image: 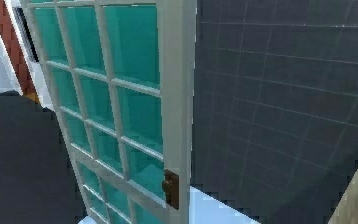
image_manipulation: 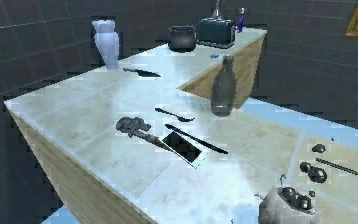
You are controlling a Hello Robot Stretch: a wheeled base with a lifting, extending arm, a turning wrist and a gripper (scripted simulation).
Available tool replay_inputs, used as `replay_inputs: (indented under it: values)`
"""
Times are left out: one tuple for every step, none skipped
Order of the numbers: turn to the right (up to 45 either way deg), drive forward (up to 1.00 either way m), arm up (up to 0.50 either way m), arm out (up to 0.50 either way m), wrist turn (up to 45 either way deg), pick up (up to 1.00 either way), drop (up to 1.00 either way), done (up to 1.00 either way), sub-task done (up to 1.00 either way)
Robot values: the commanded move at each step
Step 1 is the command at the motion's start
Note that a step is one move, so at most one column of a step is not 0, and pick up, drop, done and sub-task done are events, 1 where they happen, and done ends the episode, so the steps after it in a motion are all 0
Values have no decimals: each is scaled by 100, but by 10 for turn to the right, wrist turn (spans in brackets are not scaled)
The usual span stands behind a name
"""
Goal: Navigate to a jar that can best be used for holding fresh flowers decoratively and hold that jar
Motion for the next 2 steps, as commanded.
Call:
replay_inputs:
  values:
    - [330, 0, 0, 0, 0, 0, 0, 0, 0]
    - [0, 85, 0, 0, 0, 0, 0, 0, 0]
